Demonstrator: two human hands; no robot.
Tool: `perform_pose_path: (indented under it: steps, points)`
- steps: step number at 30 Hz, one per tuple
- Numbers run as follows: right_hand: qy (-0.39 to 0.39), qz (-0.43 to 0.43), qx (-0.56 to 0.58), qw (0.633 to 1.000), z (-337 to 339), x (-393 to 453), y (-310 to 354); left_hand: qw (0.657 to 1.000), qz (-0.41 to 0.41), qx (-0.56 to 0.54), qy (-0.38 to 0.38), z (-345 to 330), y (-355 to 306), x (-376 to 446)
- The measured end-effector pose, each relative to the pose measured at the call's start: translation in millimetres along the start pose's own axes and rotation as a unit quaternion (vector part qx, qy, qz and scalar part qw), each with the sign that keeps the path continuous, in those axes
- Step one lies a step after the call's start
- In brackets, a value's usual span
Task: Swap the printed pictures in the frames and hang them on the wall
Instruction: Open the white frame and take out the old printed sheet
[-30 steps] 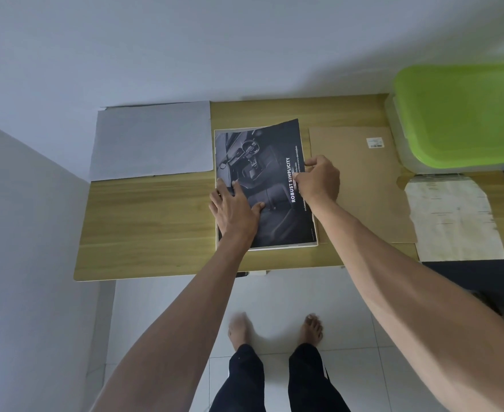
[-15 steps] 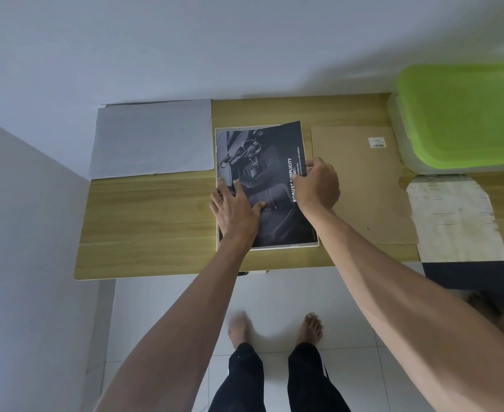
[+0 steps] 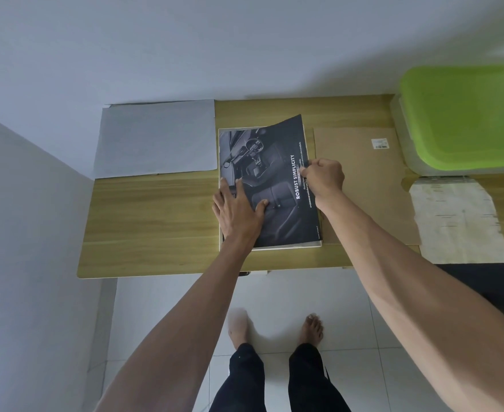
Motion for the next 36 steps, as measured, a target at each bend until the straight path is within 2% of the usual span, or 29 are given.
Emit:
perform_pose_path:
  steps: [8,10,13,19,22,25,26,29,31,33,36]
  points:
    - [0.085,0.039,0.004,0.996,-11.5,-2.8,8.3,0.999,-0.002,-0.032,-0.001,-0.4,2.3,0.7]
    - [0.086,0.046,0.014,0.995,-9.7,-2.5,11.3,0.998,-0.001,-0.060,-0.002,0.8,2.7,0.7]
    - [0.062,0.054,0.043,0.996,-3.6,-2.0,17.1,0.992,0.012,-0.121,-0.012,7.8,3.0,1.0]
    - [-0.040,0.052,0.152,0.986,19.4,-1.6,36.7,0.953,0.129,-0.269,-0.050,36.3,4.6,-1.8]
    - [-0.089,0.028,0.222,0.971,26.0,-0.1,41.2,0.893,0.154,-0.422,-0.029,48.2,-5.6,-6.1]
    - [-0.092,0.008,0.268,0.959,20.8,0.7,40.9,0.784,0.154,-0.597,0.066,46.3,-23.9,-6.3]
    - [-0.091,0.004,0.278,0.956,20.1,-0.5,41.6,0.758,0.172,-0.624,0.086,44.6,-27.0,-6.2]
    - [-0.102,-0.002,0.294,0.950,22.7,-1.0,41.1,0.681,0.246,-0.685,0.087,43.8,-27.8,-8.3]
    - [-0.104,-0.009,0.308,0.946,25.1,-2.1,41.1,0.624,0.260,-0.729,0.109,43.5,-30.8,-9.5]
    - [-0.100,-0.013,0.325,0.940,26.9,-4.1,42.6,0.593,0.242,-0.755,0.144,47.4,-35.6,-8.5]
    - [-0.081,-0.026,0.358,0.930,29.7,-10.2,47.5,0.588,0.228,-0.757,0.171,52.4,-34.5,-2.1]
Point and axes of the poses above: each hand's wrist, its own x-axis towards the middle knuckle, its own z-axis out of the back of the hand, y = z × x, the point moved 8 cm from there along x, towards the middle knuckle, and after that the axes turned 11 degrees about z, right-handed, at the moved point
